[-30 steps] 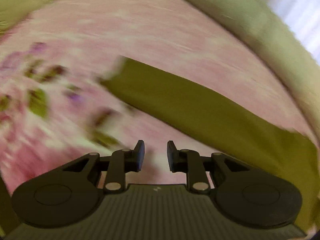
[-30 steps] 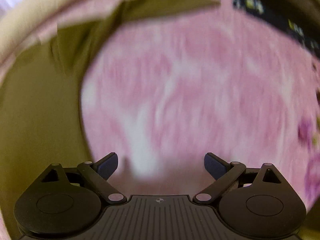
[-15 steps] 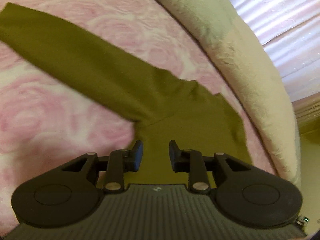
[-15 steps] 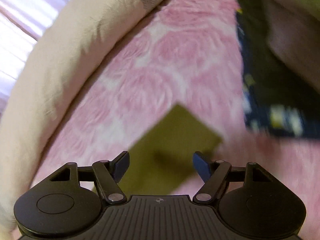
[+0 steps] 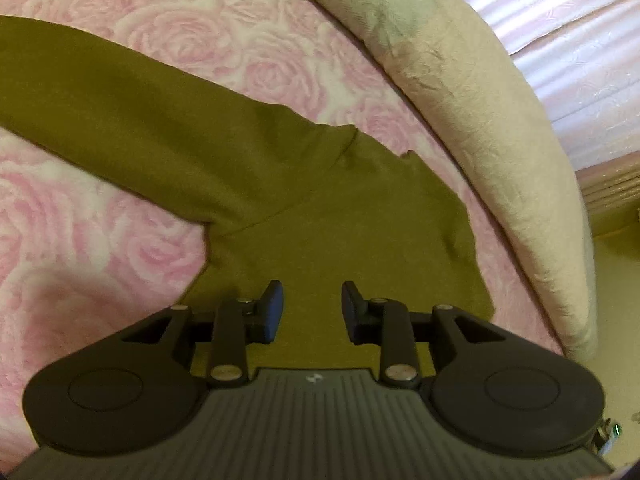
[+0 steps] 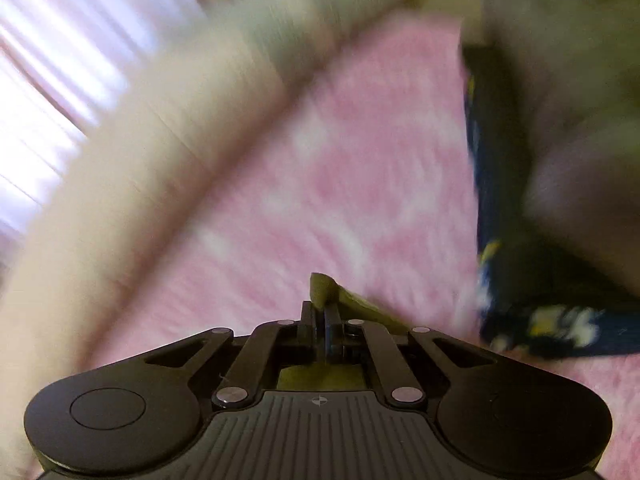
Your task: Fold clothes
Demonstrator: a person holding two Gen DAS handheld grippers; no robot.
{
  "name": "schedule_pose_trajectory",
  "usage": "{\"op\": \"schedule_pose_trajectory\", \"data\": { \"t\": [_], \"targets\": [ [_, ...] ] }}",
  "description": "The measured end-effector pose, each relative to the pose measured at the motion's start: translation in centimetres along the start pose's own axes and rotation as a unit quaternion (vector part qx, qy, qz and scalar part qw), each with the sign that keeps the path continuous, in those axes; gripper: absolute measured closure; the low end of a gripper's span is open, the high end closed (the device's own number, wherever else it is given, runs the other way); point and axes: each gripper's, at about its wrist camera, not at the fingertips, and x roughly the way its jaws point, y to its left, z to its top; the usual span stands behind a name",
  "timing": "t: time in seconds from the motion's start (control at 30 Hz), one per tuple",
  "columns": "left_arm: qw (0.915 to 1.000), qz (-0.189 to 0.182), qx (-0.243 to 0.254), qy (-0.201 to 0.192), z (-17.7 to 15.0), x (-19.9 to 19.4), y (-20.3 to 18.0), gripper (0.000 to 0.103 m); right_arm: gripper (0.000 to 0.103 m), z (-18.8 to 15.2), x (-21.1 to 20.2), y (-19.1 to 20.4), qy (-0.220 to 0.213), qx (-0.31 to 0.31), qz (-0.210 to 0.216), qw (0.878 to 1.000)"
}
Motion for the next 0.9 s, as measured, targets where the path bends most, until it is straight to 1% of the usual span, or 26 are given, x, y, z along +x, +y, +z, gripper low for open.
{"op": "schedule_pose_trajectory", "data": {
  "t": [0.03,0.07,0.1,0.13,0.17,0.2,0.27,0.3,0.33,0.37,0.4,0.43,0.5,0.57,0.67,0.7,0.73,0.77,0.8,0.83,0.87,0.9],
  "targets": [
    [1.0000,-0.003,0.001,0.002,0.0,0.0,-0.1,0.077,0.101,-0.6,-3.2,-0.8,-0.048,0.002,0.043,0.998],
    [1.0000,-0.007,0.002,0.004,-0.1,0.0,-0.3,0.077,0.101,-1.3,-6.2,-1.6,-0.093,0.004,0.083,0.992],
    [0.9999,-0.009,0.003,0.008,-0.2,0.1,-0.4,0.077,0.101,-2.2,-8.4,-2.6,-0.116,0.016,0.107,0.987],
    [0.9998,-0.009,0.003,0.016,-0.5,0.3,-0.4,0.077,0.101,-3.4,-10.2,-3.9,-0.129,0.029,0.107,0.985],
    [0.9997,-0.008,0.003,0.025,-0.9,0.6,-0.4,0.077,0.101,-4.8,-11.2,-5.3,-0.133,0.042,0.085,0.987],
    [0.9994,-0.008,0.004,0.034,-1.3,0.8,-0.4,0.077,0.101,-6.1,-11.6,-6.9,-0.128,0.056,0.058,0.988],
    [0.9988,-0.005,0.009,0.048,-1.9,1.2,-0.4,0.077,0.100,-8.5,-11.2,-10.3,-0.091,0.103,-0.011,0.990],
    [0.9985,-0.004,0.013,0.054,-2.1,1.4,-0.4,0.077,0.087,-9.6,-11.0,-12.0,-0.071,0.127,-0.044,0.988],
    [0.9983,-0.003,0.016,0.057,-2.3,1.4,-0.4,0.077,0.079,-10.8,-10.9,-13.5,-0.050,0.157,-0.069,0.984],
    [0.9982,-0.003,0.018,0.058,-2.5,1.3,-0.4,0.077,0.059,-11.8,-11.0,-14.7,-0.042,0.181,-0.083,0.979],
    [0.9981,-0.003,0.021,0.058,-2.6,1.2,-0.4,0.077,0.039,-12.5,-11.3,-15.5,-0.040,0.197,-0.085,0.976],
    [0.9981,-0.003,0.023,0.057,-2.7,1.1,-0.4,0.077,0.037,-13.1,-11.7,-15.9,-0.044,0.210,-0.081,0.973],
    [0.9983,-0.003,0.022,0.054,-2.9,0.7,-0.3,0.077,0.037,-13.6,-12.3,-16.4,-0.057,0.220,-0.053,0.972],
    [0.9986,-0.005,0.019,0.049,-3.1,0.3,-0.2,0.077,0.038,-13.3,-12.3,-16.7,-0.060,0.240,-0.038,0.968],
    [0.9990,-0.007,0.015,0.041,-3.4,-0.4,-0.2,0.077,0.038,-12.7,-10.8,-17.3,-0.045,0.273,-0.032,0.960],
    [0.9991,-0.007,0.012,0.039,-3.5,-0.5,-0.1,0.077,0.053,-12.6,-9.9,-17.3,-0.029,0.279,-0.038,0.959],
    [0.9992,-0.007,0.010,0.037,-3.6,-0.6,0.1,0.077,0.076,-12.5,-9.0,-17.3,-0.005,0.276,-0.048,0.960],
    [0.9993,-0.007,0.007,0.036,-3.8,-0.8,0.3,0.077,0.101,-12.4,-8.5,-16.9,0.012,0.260,-0.056,0.964],
    [0.9994,-0.006,0.005,0.034,-3.9,-1.0,0.5,0.077,0.101,-12.3,-8.1,-16.5,0.025,0.240,-0.065,0.968],
    [0.9995,-0.006,0.003,0.032,-4.0,-1.2,0.8,0.077,0.101,-12.1,-8.4,-15.7,0.010,0.202,-0.069,0.977],
    [0.9995,-0.005,0.000,0.030,-4.2,-1.5,1.1,0.077,0.102,-12.1,-9.0,-15.2,-0.007,0.181,-0.069,0.981],
    [0.9996,-0.005,-0.002,0.028,-4.4,-1.7,1.4,0.077,0.102,-12.4,-9.7,-15.2,-0.023,0.180,-0.071,0.981]
  ]
}}
